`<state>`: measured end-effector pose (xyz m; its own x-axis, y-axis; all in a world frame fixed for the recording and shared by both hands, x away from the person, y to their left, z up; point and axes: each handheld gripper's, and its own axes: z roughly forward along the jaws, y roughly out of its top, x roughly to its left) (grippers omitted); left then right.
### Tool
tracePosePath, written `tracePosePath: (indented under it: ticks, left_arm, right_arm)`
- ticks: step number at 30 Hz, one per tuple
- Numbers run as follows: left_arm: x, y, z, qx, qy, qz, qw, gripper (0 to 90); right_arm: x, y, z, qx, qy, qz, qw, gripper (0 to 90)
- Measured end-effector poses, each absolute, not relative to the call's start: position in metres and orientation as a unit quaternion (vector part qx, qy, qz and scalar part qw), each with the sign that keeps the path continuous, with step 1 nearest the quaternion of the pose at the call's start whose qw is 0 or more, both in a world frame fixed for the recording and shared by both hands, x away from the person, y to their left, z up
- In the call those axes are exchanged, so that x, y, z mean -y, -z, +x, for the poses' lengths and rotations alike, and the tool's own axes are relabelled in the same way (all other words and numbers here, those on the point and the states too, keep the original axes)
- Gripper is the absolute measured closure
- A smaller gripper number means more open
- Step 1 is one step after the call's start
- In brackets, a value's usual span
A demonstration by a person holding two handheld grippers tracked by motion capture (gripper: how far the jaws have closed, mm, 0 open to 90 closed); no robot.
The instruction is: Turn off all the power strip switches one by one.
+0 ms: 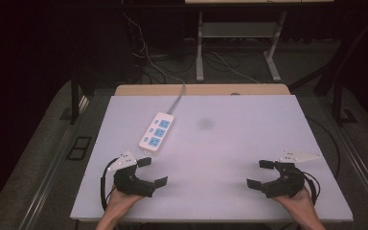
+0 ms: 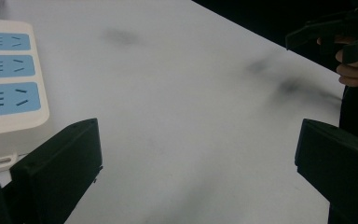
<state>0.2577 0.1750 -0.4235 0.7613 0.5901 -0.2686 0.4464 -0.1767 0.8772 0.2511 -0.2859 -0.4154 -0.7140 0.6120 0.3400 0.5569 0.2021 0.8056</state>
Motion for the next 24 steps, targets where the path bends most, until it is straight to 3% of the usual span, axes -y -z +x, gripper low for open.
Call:
tracePosePath:
  ticks: [24]
  left_arm:
    - [-0.1692,0.425,0.2587,-0.333,-0.052,0.779,0.529,0.0]
  right_arm:
    - [0.2904,0.4195,0.2449,-0.775,-0.5,0.386,0.027,0.5]
